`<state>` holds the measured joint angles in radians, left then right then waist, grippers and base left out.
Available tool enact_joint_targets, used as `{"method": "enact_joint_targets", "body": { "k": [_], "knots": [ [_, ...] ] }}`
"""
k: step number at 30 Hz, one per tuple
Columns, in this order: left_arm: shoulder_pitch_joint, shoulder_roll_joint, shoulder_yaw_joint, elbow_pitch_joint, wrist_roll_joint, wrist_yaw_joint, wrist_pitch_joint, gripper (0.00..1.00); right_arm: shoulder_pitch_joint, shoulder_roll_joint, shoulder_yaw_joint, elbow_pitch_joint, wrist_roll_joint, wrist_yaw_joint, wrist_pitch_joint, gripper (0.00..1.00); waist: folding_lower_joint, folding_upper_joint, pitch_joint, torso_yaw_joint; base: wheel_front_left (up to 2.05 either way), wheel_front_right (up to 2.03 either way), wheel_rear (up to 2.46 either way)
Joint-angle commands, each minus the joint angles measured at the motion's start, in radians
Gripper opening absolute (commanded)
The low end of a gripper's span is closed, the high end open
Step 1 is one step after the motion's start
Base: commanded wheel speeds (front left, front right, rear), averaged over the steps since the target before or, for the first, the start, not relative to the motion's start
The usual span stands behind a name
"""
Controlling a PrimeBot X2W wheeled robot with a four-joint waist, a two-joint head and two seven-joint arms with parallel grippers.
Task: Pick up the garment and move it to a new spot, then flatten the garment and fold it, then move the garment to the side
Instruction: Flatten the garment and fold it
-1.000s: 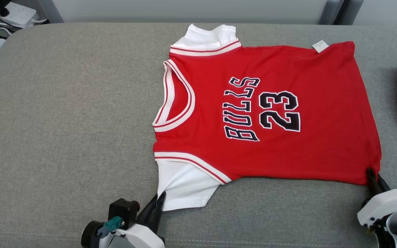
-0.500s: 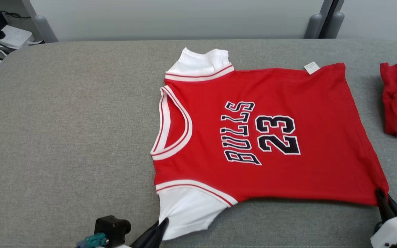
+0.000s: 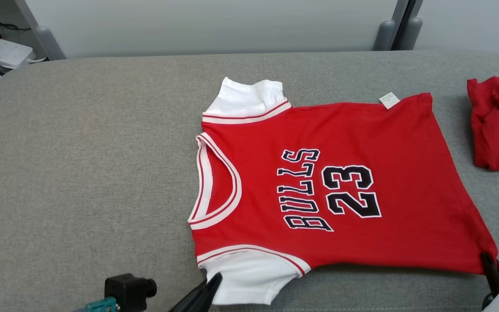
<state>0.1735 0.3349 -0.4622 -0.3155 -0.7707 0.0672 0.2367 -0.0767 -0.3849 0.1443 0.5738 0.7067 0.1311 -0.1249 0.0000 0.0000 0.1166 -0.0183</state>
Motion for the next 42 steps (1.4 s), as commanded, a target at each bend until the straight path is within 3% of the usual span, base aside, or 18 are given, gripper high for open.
{"method": "enact_joint_targets", "body": {
  "k": [1, 15, 25, 34, 35, 36, 38, 39, 40, 41, 42],
  "knots": [
    [-0.059, -0.002, 0.041, -0.021, -0.008, -0.008, -0.016, 0.00, -0.011, -0.027, 0.005, -0.023, 0.009, 0.000, 0.004, 0.00, 0.0000, 0.0000, 0.002, -0.001, 0.00, 0.00, 0.00],
    [-0.302, -0.110, 0.070, 0.142, 0.006, -0.079, -0.157, 0.00, -0.155, 0.018, -0.127, -0.115, 0.051, 0.000, 0.137, 0.00, 0.0000, 0.0000, 0.096, 0.004, 0.00, 0.00, 0.00],
    [-0.528, -0.203, 0.077, 0.401, 0.003, -0.134, -0.246, 0.00, -0.367, 0.048, -0.097, 0.031, 0.033, 0.000, 0.156, 0.00, 0.0000, 0.0000, 0.176, 0.008, 0.00, 0.00, 0.00],
    [-0.654, -0.233, 0.067, 0.621, 0.000, -0.168, -0.315, 0.00, -0.497, 0.057, -0.028, 0.193, 0.026, 0.000, 0.131, 0.00, 0.0000, 0.0000, 0.200, 0.002, 0.00, 0.00, 0.00],
    [-0.668, -0.235, 0.063, 0.644, 0.006, -0.172, -0.326, 0.01, -0.511, 0.058, -0.021, 0.209, 0.029, 0.000, 0.124, 0.00, 0.0000, 0.0000, 0.204, 0.001, 0.00, 0.00, 0.00],
    [-0.681, -0.237, 0.059, 0.665, 0.009, -0.174, -0.338, 0.24, -0.524, 0.059, -0.015, 0.225, 0.032, 0.000, 0.116, 0.00, 0.0000, 0.0000, 0.207, 0.001, 0.00, 0.00, 0.00],
    [-0.705, -0.241, 0.052, 0.706, 0.011, -0.180, -0.358, 0.27, -0.546, 0.061, -0.002, 0.253, 0.039, 0.000, 0.100, 0.16, 0.0000, 0.0000, 0.213, -0.001, 0.00, 0.00, 0.00],
    [-0.717, -0.244, 0.050, 0.725, 0.012, -0.182, -0.369, 0.40, -0.556, 0.061, -0.001, 0.269, 0.044, 0.000, 0.090, 0.32, 0.0000, 0.0000, 0.216, -0.002, 0.00, 0.00, 0.00],
    [-0.728, -0.246, 0.047, 0.743, 0.012, -0.183, -0.379, 0.71, -0.567, 0.062, 0.002, 0.285, 0.048, 0.000, 0.081, 0.86, 0.0000, 0.0000, 0.219, -0.003, 0.00, 0.00, 0.00],
    [-0.738, -0.249, 0.044, 0.760, 0.012, -0.185, -0.388, 1.00, -0.578, 0.063, 0.007, 0.296, 0.049, 0.000, 0.069, 1.00, 0.0000, 0.0000, 0.221, -0.004, 0.00, 0.00, 0.00],
    [-0.748, -0.250, 0.042, 0.777, 0.015, -0.185, -0.398, 1.00, -0.588, 0.064, 0.013, 0.305, 0.051, 0.000, 0.055, 1.00, 0.0000, 0.0000, 0.224, -0.006, 0.00, 0.00, 0.00]
  ]
}}
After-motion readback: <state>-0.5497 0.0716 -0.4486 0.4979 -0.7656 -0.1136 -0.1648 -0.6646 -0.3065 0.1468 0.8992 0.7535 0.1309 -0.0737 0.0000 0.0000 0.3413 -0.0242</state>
